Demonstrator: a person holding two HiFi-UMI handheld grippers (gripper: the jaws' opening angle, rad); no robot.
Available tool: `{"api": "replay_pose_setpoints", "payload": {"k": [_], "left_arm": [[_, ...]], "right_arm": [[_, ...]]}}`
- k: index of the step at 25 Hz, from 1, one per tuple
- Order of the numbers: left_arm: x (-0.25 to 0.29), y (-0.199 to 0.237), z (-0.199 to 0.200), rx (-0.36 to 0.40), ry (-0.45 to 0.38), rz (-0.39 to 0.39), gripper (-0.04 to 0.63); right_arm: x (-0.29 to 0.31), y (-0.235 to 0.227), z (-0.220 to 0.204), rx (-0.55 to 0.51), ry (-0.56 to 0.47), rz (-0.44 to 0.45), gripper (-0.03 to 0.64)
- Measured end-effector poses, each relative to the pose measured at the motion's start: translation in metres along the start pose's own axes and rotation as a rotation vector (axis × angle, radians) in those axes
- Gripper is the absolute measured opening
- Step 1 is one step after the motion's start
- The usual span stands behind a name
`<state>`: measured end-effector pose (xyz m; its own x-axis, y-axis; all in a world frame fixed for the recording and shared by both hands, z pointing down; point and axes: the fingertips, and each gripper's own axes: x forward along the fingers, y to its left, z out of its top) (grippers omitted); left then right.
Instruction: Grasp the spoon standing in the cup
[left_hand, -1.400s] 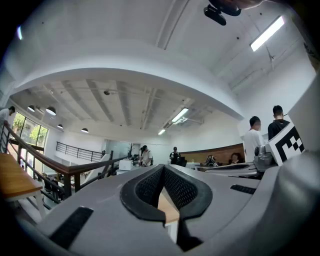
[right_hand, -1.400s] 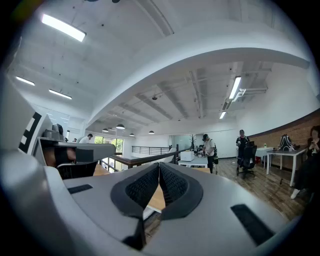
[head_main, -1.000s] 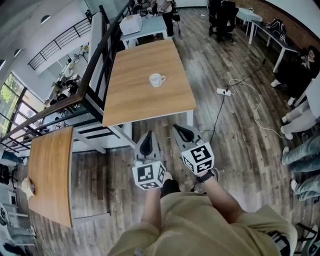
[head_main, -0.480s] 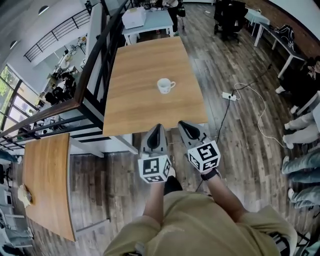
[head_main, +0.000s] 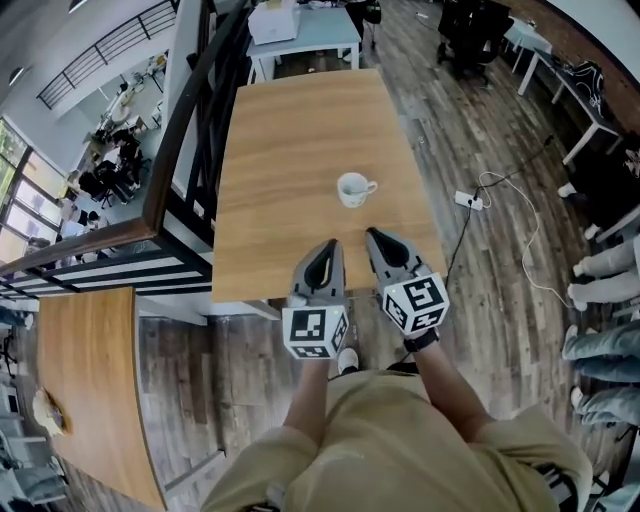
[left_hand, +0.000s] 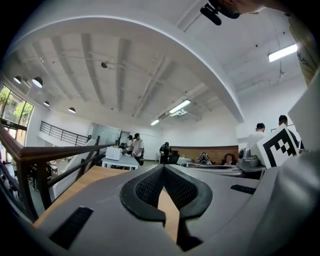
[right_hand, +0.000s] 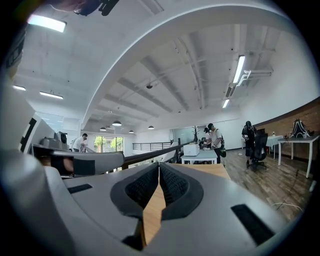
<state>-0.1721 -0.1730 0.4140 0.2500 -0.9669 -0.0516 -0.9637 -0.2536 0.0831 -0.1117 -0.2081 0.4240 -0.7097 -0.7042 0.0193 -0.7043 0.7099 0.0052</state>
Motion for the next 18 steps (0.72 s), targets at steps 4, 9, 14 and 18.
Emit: {"api": "replay_pose_setpoints", "payload": {"k": [4, 9, 14, 18], "left_arm": [[0.030, 0.040, -0.010, -0.017, 0.022, 0.003, 0.011], [0.076, 0.051, -0.037, -0.027, 0.072, -0.010, 0.012], [0.126, 0.057, -0.059, -0.021, 0.107, -0.029, 0.011], [0.163, 0.069, -0.075, -0.020, 0.143, -0.021, 0.012]], "right_arm": [[0.035, -0.011, -0.010, 0.020, 0.023, -0.037, 0.017], [0.058, -0.060, -0.035, 0.055, 0.064, -0.113, 0.017], [0.091, -0.111, -0.078, 0.085, 0.139, -0.159, 0.017], [0.113, -0.138, -0.120, 0.097, 0.243, -0.171, 0.017]]}}
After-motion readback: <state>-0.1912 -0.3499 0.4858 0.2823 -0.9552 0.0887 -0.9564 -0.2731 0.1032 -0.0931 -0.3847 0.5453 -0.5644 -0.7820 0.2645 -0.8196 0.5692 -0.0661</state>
